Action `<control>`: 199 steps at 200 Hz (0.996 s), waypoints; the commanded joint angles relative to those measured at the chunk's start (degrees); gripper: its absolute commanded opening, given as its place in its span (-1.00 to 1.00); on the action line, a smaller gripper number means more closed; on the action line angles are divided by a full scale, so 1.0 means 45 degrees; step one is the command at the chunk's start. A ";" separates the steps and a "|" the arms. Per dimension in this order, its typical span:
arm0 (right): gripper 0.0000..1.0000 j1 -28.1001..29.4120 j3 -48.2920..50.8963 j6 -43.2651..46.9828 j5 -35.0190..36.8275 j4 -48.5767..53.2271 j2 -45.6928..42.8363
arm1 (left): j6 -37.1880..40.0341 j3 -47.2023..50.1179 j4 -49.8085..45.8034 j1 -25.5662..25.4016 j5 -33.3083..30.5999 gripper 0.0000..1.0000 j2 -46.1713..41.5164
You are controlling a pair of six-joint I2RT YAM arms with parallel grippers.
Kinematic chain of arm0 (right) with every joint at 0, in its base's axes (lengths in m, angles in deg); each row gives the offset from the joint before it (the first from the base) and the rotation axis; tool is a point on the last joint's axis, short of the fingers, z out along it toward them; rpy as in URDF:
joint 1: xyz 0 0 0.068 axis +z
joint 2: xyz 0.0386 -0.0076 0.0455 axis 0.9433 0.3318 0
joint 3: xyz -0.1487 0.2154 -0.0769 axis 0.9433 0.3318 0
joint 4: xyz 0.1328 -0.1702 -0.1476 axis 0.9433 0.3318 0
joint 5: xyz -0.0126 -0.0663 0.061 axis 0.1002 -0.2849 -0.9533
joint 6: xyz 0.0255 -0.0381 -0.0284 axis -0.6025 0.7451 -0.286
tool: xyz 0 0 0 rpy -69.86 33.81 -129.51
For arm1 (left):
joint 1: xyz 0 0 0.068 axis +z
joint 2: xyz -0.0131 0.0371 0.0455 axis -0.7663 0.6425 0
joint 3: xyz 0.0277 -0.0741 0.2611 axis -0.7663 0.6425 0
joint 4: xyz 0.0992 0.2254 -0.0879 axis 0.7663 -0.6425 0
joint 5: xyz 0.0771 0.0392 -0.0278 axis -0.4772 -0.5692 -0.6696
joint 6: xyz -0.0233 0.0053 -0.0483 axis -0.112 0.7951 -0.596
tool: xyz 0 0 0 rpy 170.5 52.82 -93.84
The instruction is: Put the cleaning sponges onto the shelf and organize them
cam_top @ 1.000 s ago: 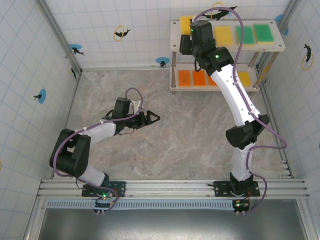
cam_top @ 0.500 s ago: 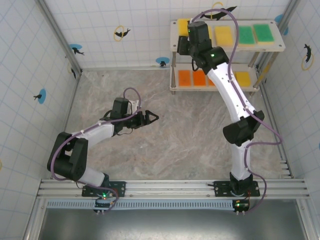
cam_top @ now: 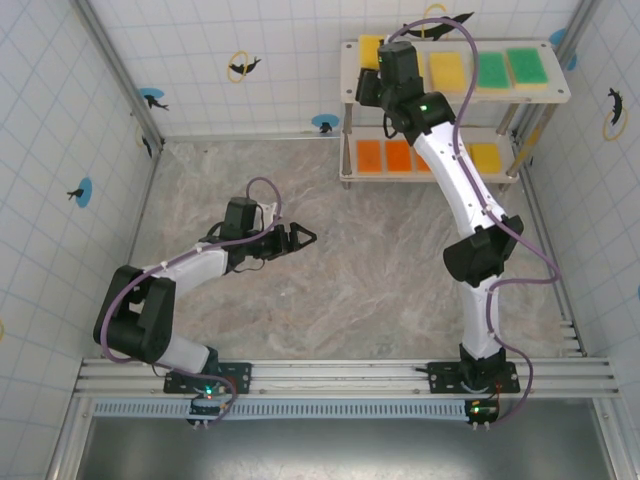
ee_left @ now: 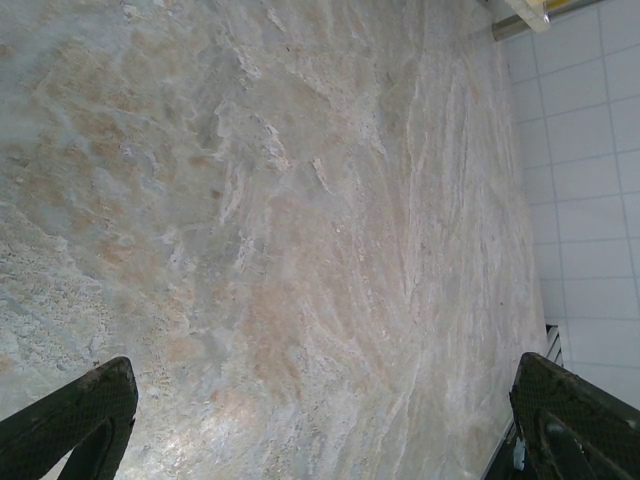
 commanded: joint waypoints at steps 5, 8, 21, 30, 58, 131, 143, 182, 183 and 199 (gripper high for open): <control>0.33 -0.0004 -0.0553 -0.0256 -0.0086 -0.0796 0.0137 | 0.0462 0.0135 -0.0090 0.0135 -0.0075 0.95 -0.0283; 0.33 -0.0004 -0.0562 -0.0289 -0.0077 -0.0796 0.0149 | 0.0459 0.0135 -0.0090 0.0125 -0.0082 0.95 -0.0284; 0.34 -0.0009 -0.0562 -0.0311 -0.0070 -0.0845 0.0159 | 0.0460 0.0136 -0.0056 0.0148 -0.0082 0.95 -0.0266; 0.34 -0.0024 -0.0563 -0.0345 -0.0082 -0.0856 0.0194 | 0.0457 0.0129 -0.0070 0.0129 -0.0063 0.95 -0.0264; 0.35 -0.0024 -0.0558 -0.0403 -0.0062 -0.0903 0.0286 | 0.0449 0.0172 -0.0069 0.0166 -0.0063 0.95 -0.0284; 0.37 -0.0033 -0.0563 -0.0385 0.0040 -0.0868 0.0384 | 0.0469 0.0214 -0.0046 0.0246 -0.0005 0.95 -0.0281; 0.38 -0.0043 -0.0563 -0.0373 0.0060 -0.0829 0.0394 | 0.0468 0.0233 -0.0021 0.0245 -0.0006 0.95 -0.0280; 0.40 -0.0044 -0.0563 -0.0353 0.0075 -0.0738 0.0441 | 0.0475 0.0247 -0.0012 0.0251 -0.0009 0.95 -0.0283; 0.40 -0.0044 -0.0563 -0.0353 0.0068 -0.0743 0.0446 | 0.0471 0.0250 -0.0012 0.0248 -0.0017 0.95 -0.0273; 0.40 -0.0042 -0.0563 -0.0325 0.0090 -0.0749 0.0452 | 0.0467 0.0287 -0.0011 0.0266 -0.0015 0.95 -0.0275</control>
